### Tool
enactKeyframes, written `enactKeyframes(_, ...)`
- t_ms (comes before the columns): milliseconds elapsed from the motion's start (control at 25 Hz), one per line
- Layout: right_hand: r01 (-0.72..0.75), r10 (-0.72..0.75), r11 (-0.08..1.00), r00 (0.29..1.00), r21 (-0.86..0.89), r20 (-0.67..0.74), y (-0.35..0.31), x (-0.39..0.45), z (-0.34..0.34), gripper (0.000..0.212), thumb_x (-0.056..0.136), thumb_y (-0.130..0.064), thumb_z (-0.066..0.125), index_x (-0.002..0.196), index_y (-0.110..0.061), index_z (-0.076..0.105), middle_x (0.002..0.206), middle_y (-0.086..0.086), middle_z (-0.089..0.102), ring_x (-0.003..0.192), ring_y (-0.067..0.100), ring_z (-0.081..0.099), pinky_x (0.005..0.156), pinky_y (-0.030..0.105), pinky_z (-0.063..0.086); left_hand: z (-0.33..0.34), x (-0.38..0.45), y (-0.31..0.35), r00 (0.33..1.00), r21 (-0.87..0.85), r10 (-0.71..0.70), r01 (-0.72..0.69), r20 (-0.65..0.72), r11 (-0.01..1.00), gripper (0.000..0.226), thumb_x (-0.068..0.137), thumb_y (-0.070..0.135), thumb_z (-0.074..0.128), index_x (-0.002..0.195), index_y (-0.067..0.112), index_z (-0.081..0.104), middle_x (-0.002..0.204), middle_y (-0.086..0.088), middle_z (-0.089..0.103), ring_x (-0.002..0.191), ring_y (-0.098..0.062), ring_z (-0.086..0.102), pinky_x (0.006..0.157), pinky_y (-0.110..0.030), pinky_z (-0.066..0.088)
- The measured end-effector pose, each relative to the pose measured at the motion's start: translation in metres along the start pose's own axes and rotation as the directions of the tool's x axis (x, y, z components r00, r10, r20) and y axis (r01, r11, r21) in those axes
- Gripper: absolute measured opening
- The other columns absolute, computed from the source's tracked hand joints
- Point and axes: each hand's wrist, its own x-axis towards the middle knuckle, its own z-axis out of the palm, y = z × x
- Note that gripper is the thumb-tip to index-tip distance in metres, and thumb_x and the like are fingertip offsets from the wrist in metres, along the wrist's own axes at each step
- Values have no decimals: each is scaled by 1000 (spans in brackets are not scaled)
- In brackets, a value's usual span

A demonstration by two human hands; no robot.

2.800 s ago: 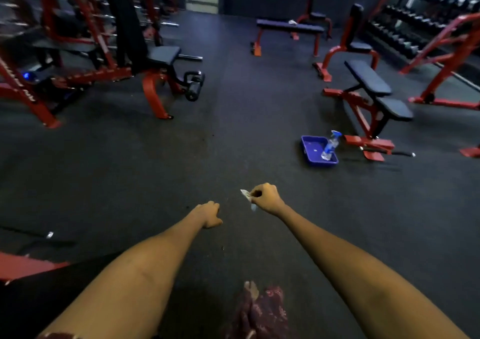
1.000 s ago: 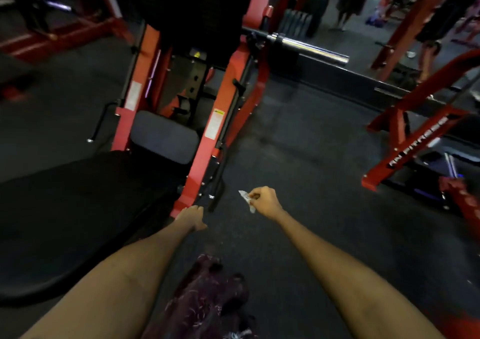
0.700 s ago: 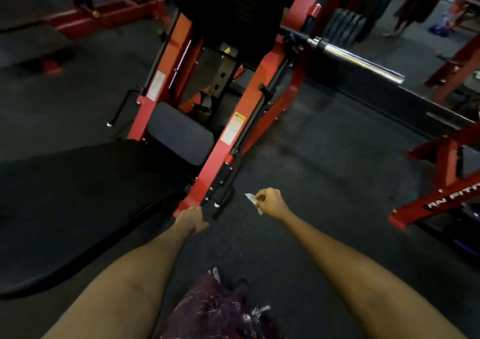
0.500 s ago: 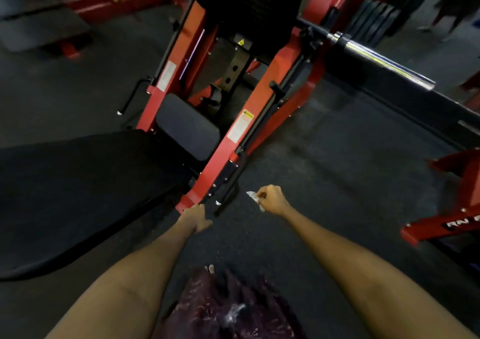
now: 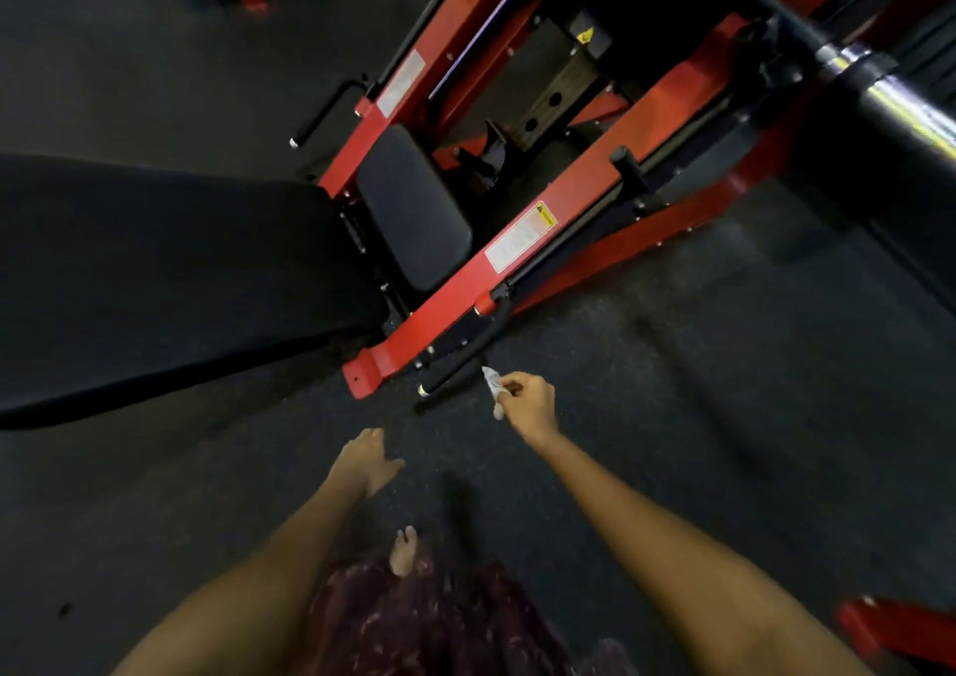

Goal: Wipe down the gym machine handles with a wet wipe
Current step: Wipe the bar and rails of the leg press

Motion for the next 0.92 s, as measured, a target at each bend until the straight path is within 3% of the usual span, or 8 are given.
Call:
enactKeyframes(280, 48, -42, 998, 988, 36, -149, 82, 120, 40, 15, 77, 1, 59, 86, -5, 70, 78, 14, 69, 79, 24, 66, 80, 35, 52, 77, 132, 14, 995, -104, 56, -65, -85, 992, 63, 94, 33, 53, 142, 0, 30, 146, -15, 33, 134, -28, 35, 110, -31, 26)
enactKeyframes(440, 150, -149, 989, 955, -19, -257, 119, 198, 73, 22, 81, 2, 59, 100, -2, 69, 98, 13, 63, 88, 21, 61, 77, 19, 44, 127, 230, -1, 987, -155, 48, -73, -156, 985, 69, 94, 32, 53, 145, -1, 21, 153, -15, 22, 141, -27, 23, 114, -31, 18)
enactKeyframes(560, 255, -279, 960, 896, -114, -346, 135, 253, 90, 23, 84, 2, 58, 106, 2, 67, 101, 16, 62, 89, 23, 59, 74, 12, 40, 154, 290, -9, 970, -198, 60, -109, -238, 974, 75, 93, 30, 56, 148, 1, 14, 157, -14, 11, 145, -25, 11, 117, -32, 13)
enactKeyframes(720, 354, -469, 873, 799, -336, -377, 154, 308, 116, 25, 88, -1, 55, 111, -1, 66, 94, 16, 59, 80, 26, 57, 76, 30, 49, 192, 359, -26, 931, -224, 70, -159, -358, 961, 77, 93, 28, 56, 149, 0, 10, 158, -12, 1, 146, -25, 6, 118, -33, 12)
enactKeyframes(840, 433, -572, 816, 701, -382, -426, 168, 323, 126, 24, 86, 1, 56, 107, 0, 67, 88, 16, 58, 74, 24, 55, 72, 27, 47, 225, 397, -37, 880, -228, 136, -263, -456, 937, 70, 94, 23, 54, 148, 1, 14, 157, -13, 11, 145, -25, 10, 117, -33, 12)
enactKeyframes(920, 460, -601, 796, 672, -393, -433, 171, 329, 123, 22, 85, 2, 58, 104, 2, 68, 89, 16, 60, 77, 24, 57, 73, 23, 46, 238, 411, -37, 838, -238, 119, -283, -533, 929, 66, 93, 17, 55, 146, 0, 20, 154, -16, 19, 145, -26, 13, 117, -34, 13)
